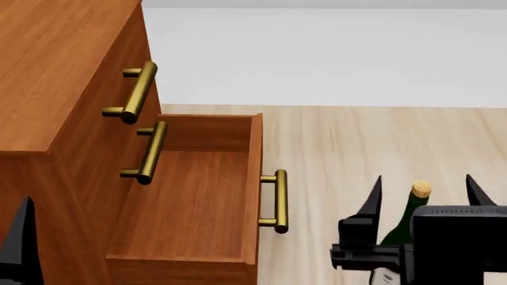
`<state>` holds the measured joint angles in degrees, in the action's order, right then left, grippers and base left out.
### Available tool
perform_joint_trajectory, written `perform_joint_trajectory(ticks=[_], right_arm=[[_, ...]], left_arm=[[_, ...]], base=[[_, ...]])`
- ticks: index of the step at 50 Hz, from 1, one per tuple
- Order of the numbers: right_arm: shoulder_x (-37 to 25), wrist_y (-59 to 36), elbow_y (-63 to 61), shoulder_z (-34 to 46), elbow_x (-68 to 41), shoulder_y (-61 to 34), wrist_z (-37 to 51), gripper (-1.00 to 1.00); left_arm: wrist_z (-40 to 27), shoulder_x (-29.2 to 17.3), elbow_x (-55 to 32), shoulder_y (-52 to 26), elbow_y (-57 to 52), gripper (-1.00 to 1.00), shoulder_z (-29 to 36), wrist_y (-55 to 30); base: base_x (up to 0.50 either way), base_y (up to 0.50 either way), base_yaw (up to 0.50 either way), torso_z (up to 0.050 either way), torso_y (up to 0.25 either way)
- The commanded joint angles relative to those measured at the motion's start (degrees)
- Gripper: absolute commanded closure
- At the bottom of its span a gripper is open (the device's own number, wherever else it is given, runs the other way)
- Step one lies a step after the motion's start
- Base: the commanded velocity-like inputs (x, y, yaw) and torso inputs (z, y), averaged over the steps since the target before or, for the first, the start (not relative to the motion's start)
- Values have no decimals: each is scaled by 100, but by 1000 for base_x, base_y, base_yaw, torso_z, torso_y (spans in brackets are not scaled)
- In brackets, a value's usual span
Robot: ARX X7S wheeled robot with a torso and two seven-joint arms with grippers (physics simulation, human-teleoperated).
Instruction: Put the wine bottle in the bottom drawer of the cabinet.
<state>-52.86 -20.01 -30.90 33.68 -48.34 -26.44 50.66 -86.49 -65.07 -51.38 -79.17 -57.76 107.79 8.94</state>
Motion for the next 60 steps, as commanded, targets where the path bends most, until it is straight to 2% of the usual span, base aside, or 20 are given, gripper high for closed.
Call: perform_joint_trajectory(ticks=[1,33,60], right_arm=[[144,-198,324,79,-101,-186,-167,-100],[438,-331,1110,128,-230,-490,-595,-100],[570,-201,1466,201,-107,-301,-665,-100]], left_arm=[[5,20,14,48,-5,-100,-35,-40],[34,-20,27,195,40,-100,-165,-10],[80,7,21,332,117,-100,-240,-25]], base=[[0,0,0,0,0],[0,0,0,0,0],[0,0,0,0,0]])
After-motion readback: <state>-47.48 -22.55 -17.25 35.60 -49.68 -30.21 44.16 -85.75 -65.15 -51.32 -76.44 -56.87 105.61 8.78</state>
